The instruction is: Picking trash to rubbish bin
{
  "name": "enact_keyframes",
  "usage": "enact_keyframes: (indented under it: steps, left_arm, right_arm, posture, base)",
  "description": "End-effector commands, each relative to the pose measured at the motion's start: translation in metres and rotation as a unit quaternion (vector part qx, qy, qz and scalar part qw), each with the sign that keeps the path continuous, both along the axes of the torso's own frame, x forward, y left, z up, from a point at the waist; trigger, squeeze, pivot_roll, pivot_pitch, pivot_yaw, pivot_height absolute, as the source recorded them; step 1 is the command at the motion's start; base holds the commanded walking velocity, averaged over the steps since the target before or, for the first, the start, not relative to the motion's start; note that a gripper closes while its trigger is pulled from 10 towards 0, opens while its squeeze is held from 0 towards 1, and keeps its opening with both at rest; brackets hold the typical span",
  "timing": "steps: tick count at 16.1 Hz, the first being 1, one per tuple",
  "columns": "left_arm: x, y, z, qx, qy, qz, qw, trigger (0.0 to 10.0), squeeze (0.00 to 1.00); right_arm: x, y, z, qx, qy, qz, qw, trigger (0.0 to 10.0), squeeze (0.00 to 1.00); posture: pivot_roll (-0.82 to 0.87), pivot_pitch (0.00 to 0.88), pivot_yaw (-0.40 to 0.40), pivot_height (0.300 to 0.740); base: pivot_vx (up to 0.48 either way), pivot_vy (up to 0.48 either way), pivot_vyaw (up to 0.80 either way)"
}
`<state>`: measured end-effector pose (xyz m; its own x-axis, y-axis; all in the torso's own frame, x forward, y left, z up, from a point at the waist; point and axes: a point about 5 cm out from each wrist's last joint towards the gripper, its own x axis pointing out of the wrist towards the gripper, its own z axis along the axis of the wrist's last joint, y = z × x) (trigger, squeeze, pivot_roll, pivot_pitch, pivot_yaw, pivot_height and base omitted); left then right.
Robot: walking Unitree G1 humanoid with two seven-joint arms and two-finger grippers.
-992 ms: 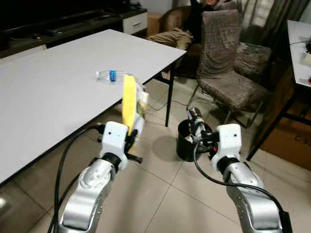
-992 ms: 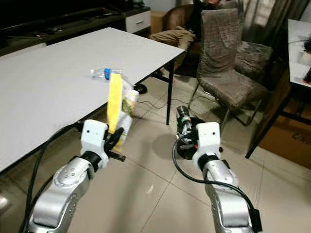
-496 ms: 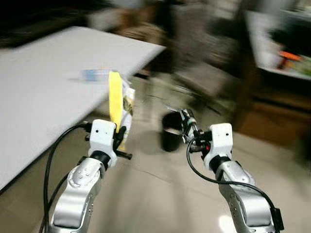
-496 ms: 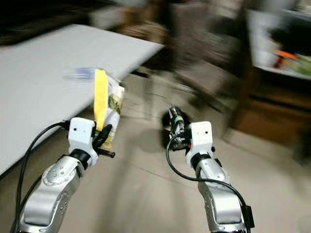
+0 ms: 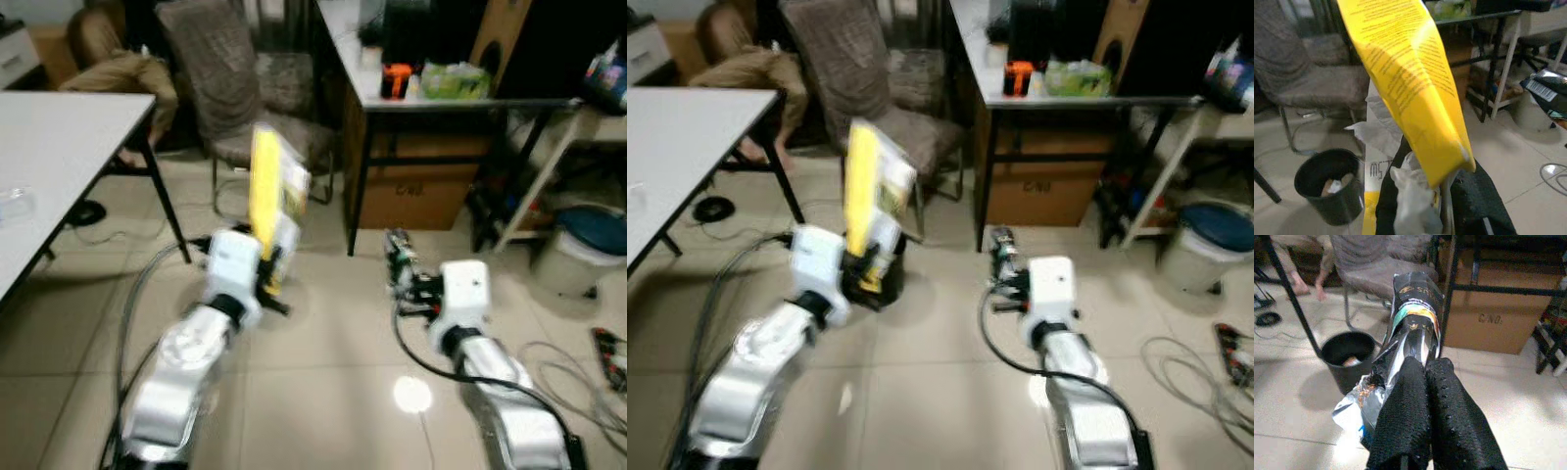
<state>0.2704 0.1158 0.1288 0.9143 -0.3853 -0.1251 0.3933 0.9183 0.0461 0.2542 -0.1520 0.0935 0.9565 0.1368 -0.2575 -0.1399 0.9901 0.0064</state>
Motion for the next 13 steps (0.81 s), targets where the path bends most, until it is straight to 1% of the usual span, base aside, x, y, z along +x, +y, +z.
enact_keyframes:
  steps: [1, 3, 4, 5, 6, 7, 8, 9, 13]
  left_arm:
    - [0.002, 0.01, 0.001, 0.014, -0.007, 0.016, 1.0, 10.0, 0.0]
    - [0.004, 0.014, 0.001, 0.019, -0.007, 0.031, 0.999, 10.0, 0.0]
    - [0.004, 0.02, -0.004, 0.021, -0.001, 0.049, 0.999, 10.0, 0.0]
    - [0.004, 0.022, -0.005, 0.021, 0.001, 0.053, 0.998, 10.0, 0.0]
    - [0.001, 0.025, -0.009, 0.025, 0.004, 0.058, 0.998, 10.0, 0.0]
    - [-0.003, 0.03, -0.015, 0.037, 0.01, 0.068, 0.997, 10.0, 0.0]
    - [-0.004, 0.032, -0.017, 0.041, 0.012, 0.069, 0.997, 10.0, 0.0]
    - [-0.009, 0.037, -0.024, 0.037, 0.024, 0.079, 0.996, 10.0, 0.0]
    - [-0.01, 0.036, -0.025, 0.045, 0.019, 0.07, 0.996, 10.0, 0.0]
  right_arm:
    - [0.003, 0.01, 0.008, 0.007, -0.019, 0.014, 1.0, 10.0, 0.0]
    - [0.004, 0.011, 0.007, -0.001, -0.019, 0.019, 1.0, 10.0, 0.0]
    - [0.004, 0.011, 0.001, -0.017, -0.007, 0.024, 1.0, 10.0, 0.0]
    - [0.004, 0.011, 0.001, -0.018, -0.007, 0.025, 0.999, 10.0, 0.0]
    - [0.004, 0.01, 0.0, -0.018, -0.007, 0.026, 0.999, 10.0, 0.0]
    - [0.004, 0.011, -0.001, -0.015, -0.01, 0.03, 0.999, 10.0, 0.0]
    - [0.004, 0.011, -0.002, -0.014, -0.01, 0.03, 0.999, 10.0, 0.0]
    - [0.005, 0.013, -0.007, -0.01, -0.006, 0.036, 0.999, 10.0, 0.0]
    - [0.006, 0.013, -0.012, -0.026, -0.002, 0.044, 0.999, 10.0, 0.0]
  posture:
    - [-0.15, 0.0, -0.014, 0.74]
    - [-0.14, 0.0, -0.013, 0.74]
    - [-0.13, 0.0, -0.022, 0.74]
    - [-0.13, 0.0, -0.022, 0.74]
    - [-0.13, 0.0, -0.028, 0.74]
    - [-0.12, 0.0, -0.037, 0.74]
    - [-0.12, 0.0, -0.037, 0.74]
    - [-0.1, 0.0, -0.049, 0.74]
    - [-0.1, 0.0, -0.052, 0.74]
  base:
    - [0.371, 0.0, 0.0]
    - [0.375, 0.0, 0.0]
    - [0.375, 0.0, 0.0]
    - [0.382, 0.0, 0.0]
    - [0.382, 0.0, 0.0]
    - [0.382, 0.0, 0.0]
    - [0.379, 0.0, 0.0]
    - [0.382, 0.0, 0.0]
    - [0.398, 0.0, 0.0]
